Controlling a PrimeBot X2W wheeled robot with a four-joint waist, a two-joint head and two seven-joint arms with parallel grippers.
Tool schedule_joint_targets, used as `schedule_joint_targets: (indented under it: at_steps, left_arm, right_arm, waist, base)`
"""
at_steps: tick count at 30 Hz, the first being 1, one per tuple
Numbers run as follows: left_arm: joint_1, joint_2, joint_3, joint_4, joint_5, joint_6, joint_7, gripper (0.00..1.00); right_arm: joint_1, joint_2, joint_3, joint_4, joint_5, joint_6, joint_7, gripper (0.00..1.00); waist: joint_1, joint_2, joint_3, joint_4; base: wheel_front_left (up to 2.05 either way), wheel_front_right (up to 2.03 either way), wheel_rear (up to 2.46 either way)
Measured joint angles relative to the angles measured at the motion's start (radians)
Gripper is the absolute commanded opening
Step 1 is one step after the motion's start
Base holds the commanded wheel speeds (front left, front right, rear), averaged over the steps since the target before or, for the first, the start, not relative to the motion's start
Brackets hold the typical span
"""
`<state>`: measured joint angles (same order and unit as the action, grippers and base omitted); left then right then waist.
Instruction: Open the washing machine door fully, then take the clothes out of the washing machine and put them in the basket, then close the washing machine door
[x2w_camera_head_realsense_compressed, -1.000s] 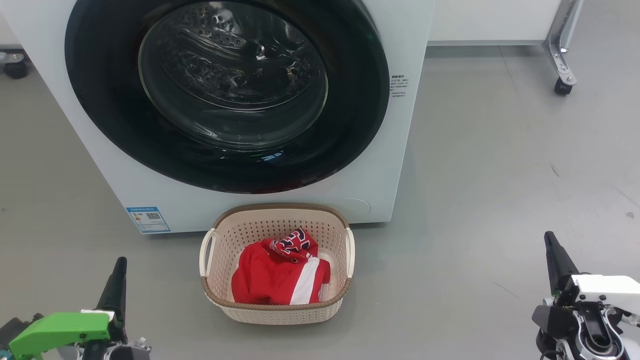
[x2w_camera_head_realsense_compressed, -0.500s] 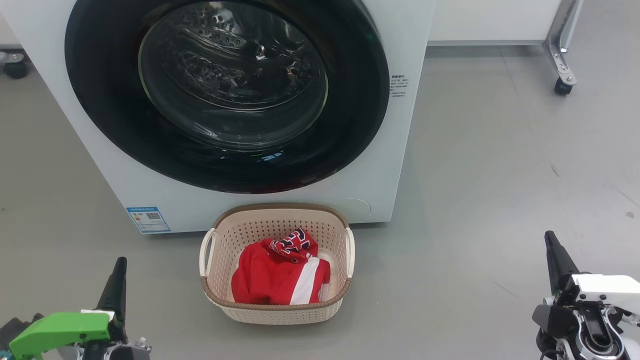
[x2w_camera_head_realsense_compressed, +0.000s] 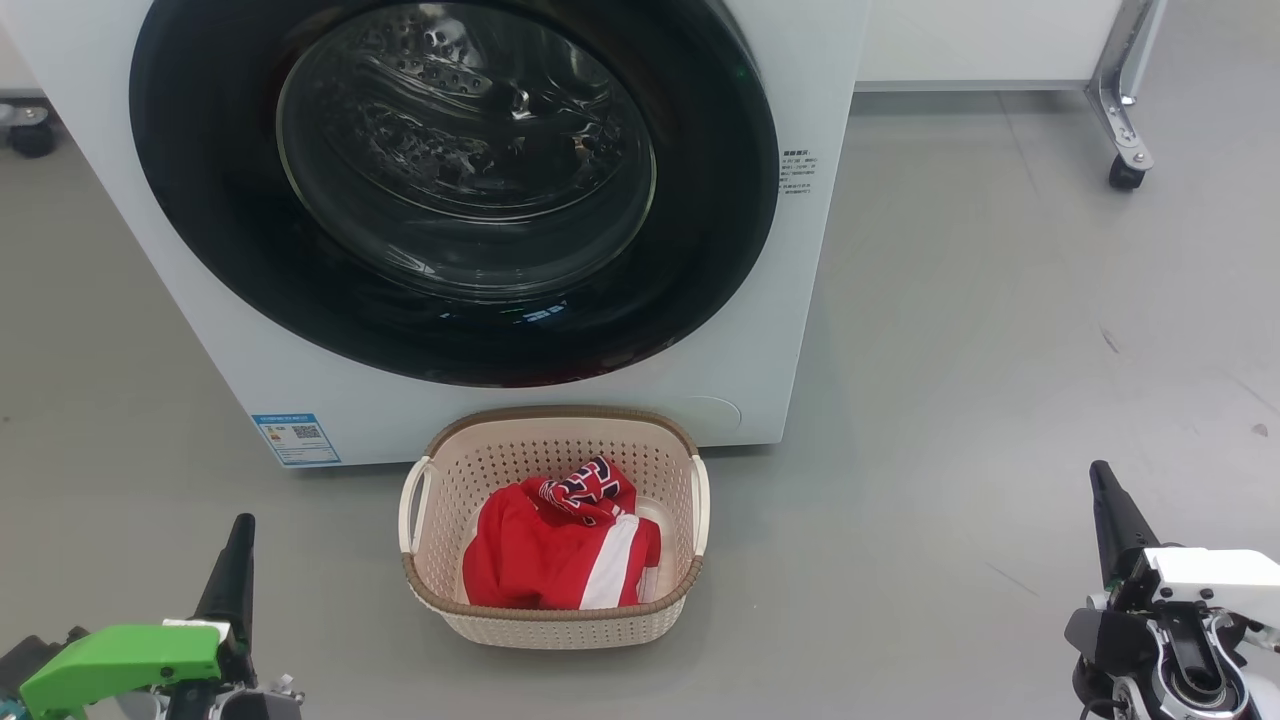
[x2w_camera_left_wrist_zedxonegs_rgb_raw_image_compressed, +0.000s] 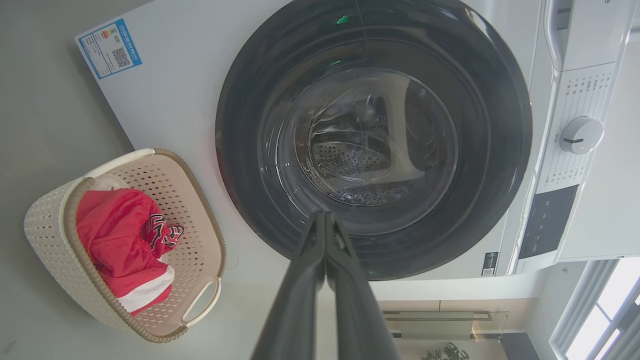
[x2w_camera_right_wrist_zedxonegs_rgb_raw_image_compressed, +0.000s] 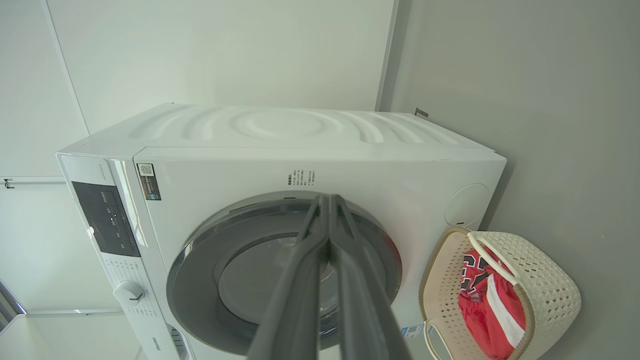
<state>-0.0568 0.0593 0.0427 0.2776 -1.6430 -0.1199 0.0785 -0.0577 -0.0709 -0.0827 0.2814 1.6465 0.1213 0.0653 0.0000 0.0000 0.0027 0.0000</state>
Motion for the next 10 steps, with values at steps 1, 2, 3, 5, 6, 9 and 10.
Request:
schedule_joint_targets:
  at_steps: [1,2,3,5,6,9,10]
  left_arm:
    - [0.0,0.0,0.0,0.0,0.0,0.0,0.0,0.0]
    - [0.0,0.0,0.0,0.0,0.0,0.0,0.0,0.0]
    - [0.0,0.0,0.0,0.0,0.0,0.0,0.0,0.0]
    - [0.0,0.0,0.0,0.0,0.0,0.0,0.0,0.0]
    - [0.0,0.0,0.001,0.0,0.0,0.0,0.0,0.0]
    - [0.0,0.0,0.001,0.0,0.0,0.0,0.0,0.0]
    - [0.0,0.0,0.001,0.0,0.0,0.0,0.0,0.0]
  right_arm:
    - [0.0,0.0,0.0,0.0,0.0,0.0,0.0,0.0]
    - [0.0,0.0,0.0,0.0,0.0,0.0,0.0,0.0]
    - [0.0,0.0,0.0,0.0,0.0,0.0,0.0,0.0]
    - [0.0,0.0,0.0,0.0,0.0,0.0,0.0,0.0]
    - [0.0,0.0,0.0,0.0,0.0,0.0,0.0,0.0]
    - [0.0,0.0,-0.001,0.0,0.0,0.0,0.0,0.0]
    - [0.0,0.0,-0.001,0.0,0.0,0.0,0.0,0.0]
  waist:
    - [0.0,0.0,0.0,0.0]
    - [0.0,0.0,0.0,0.0]
    - [0.0,0.0,0.0,0.0]
    - [0.0,0.0,0.0,0.0]
    - [0.0,0.0,0.0,0.0]
    - [0.0,0.0,0.0,0.0]
    - [0.0,0.0,0.0,0.0]
  base:
    - [0.0,0.0,0.0]
    - [0.0,0.0,0.0]
    - [0.0,0.0,0.0]
    - [0.0,0.0,0.0]
    - [0.0,0.0,0.0]
    - [0.0,0.0,0.0]
    - [0.0,0.0,0.0]
